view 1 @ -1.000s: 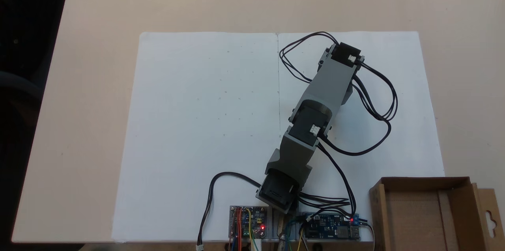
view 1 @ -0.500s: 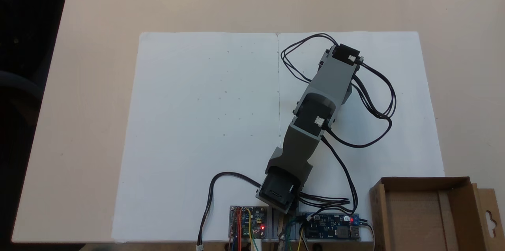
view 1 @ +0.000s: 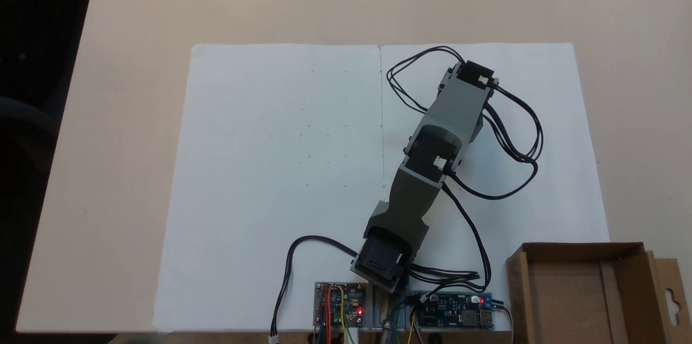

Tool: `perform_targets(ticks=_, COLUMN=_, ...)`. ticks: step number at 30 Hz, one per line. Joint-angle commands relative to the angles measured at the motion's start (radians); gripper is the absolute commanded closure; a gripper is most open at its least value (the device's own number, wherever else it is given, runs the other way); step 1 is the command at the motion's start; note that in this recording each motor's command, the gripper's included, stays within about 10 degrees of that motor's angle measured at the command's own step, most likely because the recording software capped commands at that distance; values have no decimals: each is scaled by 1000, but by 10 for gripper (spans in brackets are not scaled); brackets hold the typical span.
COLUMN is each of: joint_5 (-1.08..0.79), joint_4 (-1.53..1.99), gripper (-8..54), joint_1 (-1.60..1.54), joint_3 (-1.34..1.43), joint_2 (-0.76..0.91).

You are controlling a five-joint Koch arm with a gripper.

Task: Grasp a green dice and put it in the bin.

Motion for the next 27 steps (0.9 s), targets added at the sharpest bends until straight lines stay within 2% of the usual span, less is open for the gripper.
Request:
perform_targets(ticks=1, joint_5=-64, joint_4=-40, gripper=43, joint_1=6, joint_3=-49, joint_2=11)
perform_targets(ticks=13, joint_5=-64, joint_4=-49, gripper=43, joint_1=8, joint_3=-49, joint_2=-8)
perform_targets(ticks=16, joint_5=-66, joint_4=-51, gripper=67, joint_1=8, joint_3=-49, joint_2=-9)
perform_targets(ticks=25, joint_5=-66, joint_4=-49, gripper=68, joint_1=9, joint_3=-49, joint_2=-14)
perform_targets(ticks=27, joint_5=-66, joint_4=-49, gripper=91, joint_1=9, joint_3=-49, joint_2=-14)
